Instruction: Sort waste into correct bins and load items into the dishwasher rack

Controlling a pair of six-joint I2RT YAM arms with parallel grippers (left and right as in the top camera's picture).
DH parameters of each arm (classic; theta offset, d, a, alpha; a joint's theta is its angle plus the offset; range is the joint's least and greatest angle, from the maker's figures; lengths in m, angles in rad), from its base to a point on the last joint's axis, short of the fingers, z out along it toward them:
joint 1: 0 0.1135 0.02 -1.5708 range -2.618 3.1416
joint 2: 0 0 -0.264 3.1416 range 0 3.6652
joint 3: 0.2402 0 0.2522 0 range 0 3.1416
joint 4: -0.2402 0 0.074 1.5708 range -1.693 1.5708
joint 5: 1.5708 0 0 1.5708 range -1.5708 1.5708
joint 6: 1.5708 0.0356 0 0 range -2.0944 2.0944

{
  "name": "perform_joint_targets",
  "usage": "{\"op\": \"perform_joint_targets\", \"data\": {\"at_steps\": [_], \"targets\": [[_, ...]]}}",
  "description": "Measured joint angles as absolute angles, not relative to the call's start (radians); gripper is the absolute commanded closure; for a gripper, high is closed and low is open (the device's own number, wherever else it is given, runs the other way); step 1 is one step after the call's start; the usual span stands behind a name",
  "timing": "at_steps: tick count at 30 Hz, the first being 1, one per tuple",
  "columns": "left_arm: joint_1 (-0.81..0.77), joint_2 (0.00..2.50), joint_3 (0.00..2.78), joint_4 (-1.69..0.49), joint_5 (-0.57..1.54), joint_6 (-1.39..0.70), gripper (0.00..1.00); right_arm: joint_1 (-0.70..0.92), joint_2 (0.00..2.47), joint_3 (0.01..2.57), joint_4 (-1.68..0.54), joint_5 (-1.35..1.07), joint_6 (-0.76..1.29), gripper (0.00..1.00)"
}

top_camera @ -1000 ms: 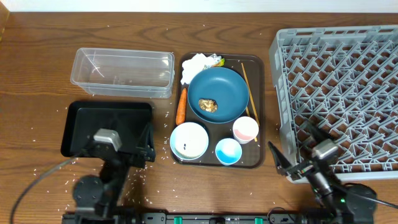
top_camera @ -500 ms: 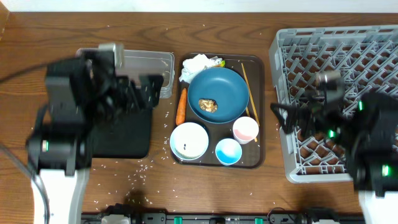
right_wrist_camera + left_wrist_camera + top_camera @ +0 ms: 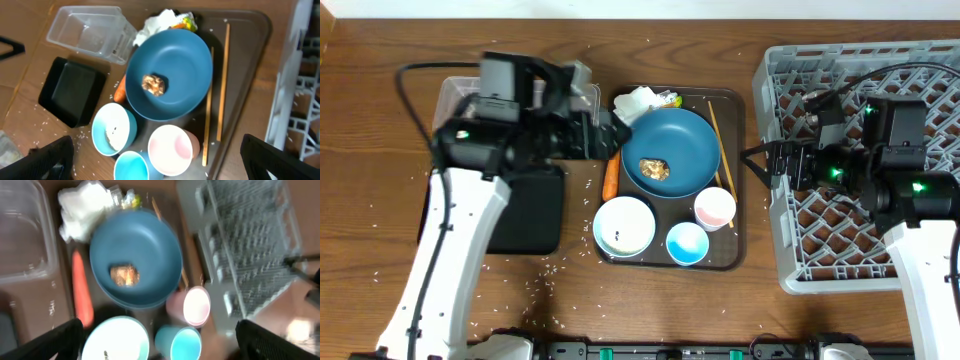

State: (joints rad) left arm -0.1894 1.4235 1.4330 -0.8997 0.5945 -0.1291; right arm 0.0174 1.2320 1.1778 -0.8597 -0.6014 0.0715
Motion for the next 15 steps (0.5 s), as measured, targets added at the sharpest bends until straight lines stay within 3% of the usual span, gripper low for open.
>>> {"op": "perform_joint_targets", "data": {"at_steps": [4,15], "targets": [[-0.290,1.437,1.433,-0.965,0.477,-0.109,0.11,0.017,1.232,1.178,-0.896,-0.540,0.084,0.01],[-0.579,1.457,1.328,-1.024,0.228,-0.197,0.13,-0.020,1.232,1.179,-1.013,-0.179,0.373,0.01]]}}
